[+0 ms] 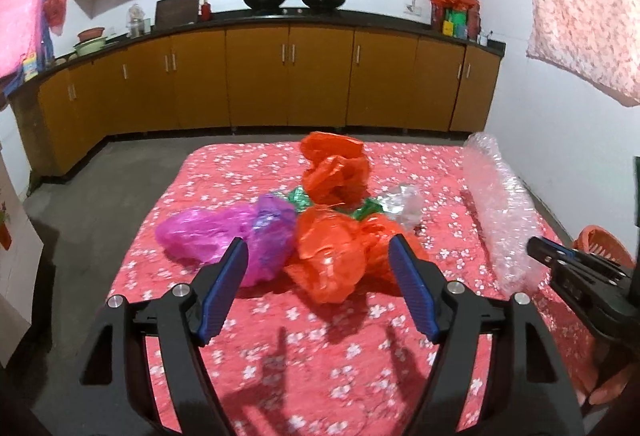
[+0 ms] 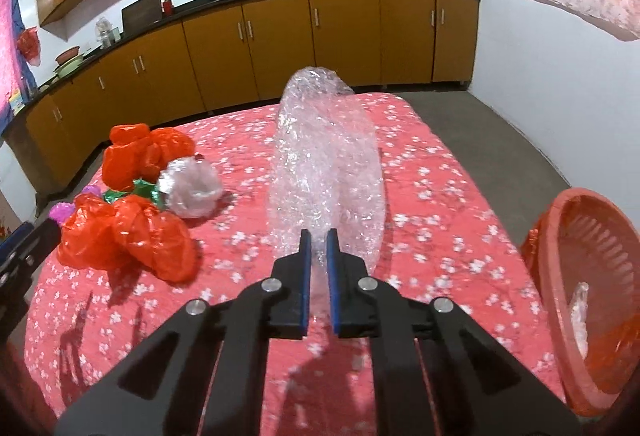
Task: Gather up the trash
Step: 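Grasp the clear bubble wrap with the right tool while the left tool grasps a red bag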
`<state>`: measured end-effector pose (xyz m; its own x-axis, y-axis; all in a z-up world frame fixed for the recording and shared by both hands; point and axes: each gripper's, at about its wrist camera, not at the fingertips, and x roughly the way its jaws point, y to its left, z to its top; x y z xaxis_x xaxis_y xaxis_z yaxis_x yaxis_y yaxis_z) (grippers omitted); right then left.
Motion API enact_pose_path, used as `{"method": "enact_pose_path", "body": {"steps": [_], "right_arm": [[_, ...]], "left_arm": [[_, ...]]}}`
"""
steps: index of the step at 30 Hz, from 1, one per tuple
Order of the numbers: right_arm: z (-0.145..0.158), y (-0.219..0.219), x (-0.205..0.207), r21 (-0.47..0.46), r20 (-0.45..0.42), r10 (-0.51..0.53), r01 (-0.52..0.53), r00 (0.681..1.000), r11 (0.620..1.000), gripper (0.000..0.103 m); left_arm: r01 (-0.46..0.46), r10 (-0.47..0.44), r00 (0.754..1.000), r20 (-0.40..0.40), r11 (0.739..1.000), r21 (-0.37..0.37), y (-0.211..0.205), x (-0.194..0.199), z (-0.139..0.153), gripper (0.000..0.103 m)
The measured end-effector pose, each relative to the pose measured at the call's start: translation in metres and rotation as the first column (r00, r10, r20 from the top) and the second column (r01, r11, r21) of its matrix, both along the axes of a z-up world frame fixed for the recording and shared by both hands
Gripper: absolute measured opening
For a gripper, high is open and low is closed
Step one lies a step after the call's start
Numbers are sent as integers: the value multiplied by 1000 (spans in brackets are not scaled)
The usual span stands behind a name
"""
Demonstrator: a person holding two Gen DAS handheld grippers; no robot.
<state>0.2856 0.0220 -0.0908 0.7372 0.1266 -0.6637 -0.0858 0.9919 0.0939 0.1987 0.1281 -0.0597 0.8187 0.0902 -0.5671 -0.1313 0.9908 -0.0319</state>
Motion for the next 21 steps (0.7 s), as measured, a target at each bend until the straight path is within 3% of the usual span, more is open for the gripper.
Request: {"method": "enact_pose_path", "body": {"steps": [4,9,14,21], "right_arm": [[1,-10,-4,1,0,-8,8,1000,1000,9],[3,-21,-8,6,2,-17,17,1000,1000,9],[3,-24,-10,17,4,-23,23,1000,1000,9],[2,-28,-17,21,1,-26,26,1000,999,9]], "left_arm": [[3,-3,999,-41,1000,8,-6,17,-8,72],[14,-18,996,-90,999,-41,-6,18,-19,38],[50,-54,993,-101,998,-44,-18,8,-25,16],[126,-135,986,-96,987,-100,-30,-8,-23,17]]}}
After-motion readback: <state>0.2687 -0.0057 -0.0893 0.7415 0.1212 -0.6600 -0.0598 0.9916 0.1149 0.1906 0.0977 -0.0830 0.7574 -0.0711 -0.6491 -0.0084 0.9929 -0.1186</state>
